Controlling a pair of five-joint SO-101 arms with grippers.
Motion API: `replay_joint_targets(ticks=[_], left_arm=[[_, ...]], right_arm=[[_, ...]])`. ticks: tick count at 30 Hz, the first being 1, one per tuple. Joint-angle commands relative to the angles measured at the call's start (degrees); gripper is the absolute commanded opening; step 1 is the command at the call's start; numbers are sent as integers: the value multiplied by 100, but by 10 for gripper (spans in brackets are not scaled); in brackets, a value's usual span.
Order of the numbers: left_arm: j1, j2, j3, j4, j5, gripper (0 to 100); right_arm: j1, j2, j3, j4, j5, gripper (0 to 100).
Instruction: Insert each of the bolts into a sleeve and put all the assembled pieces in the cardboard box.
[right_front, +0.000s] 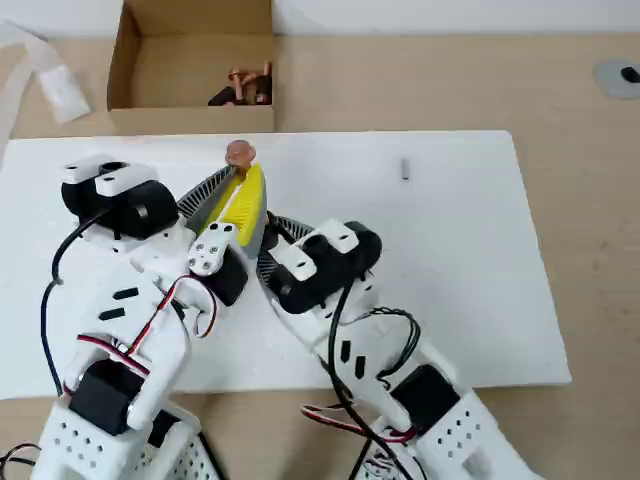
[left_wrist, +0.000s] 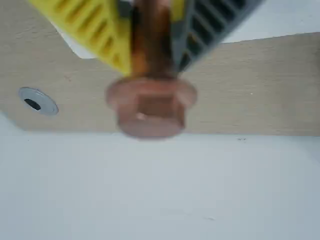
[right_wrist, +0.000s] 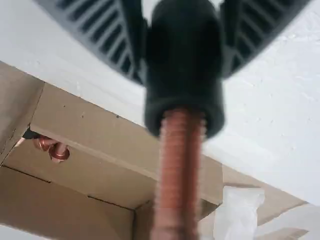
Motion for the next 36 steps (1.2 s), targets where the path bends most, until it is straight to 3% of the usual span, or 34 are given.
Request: replay_joint_targets(ticks=[1, 6, 14, 20, 36], left_arm=[[35, 31, -387, -105, 9, 10], [62, 31, -360, -62, 0, 14], [70, 31, -774, 1345, 44, 147], [70, 40, -1152, 2031, 44, 181], [70, 40, -1837, 2558, 53, 181]], right_arm=[[259, -233, -57, -141, 44, 9], [242, -233, -66, -141, 35, 9], [242, -207, -75, -79, 35, 9], [180, -189, -259, 396, 26, 9], [189, -189, -251, 431, 44, 9]])
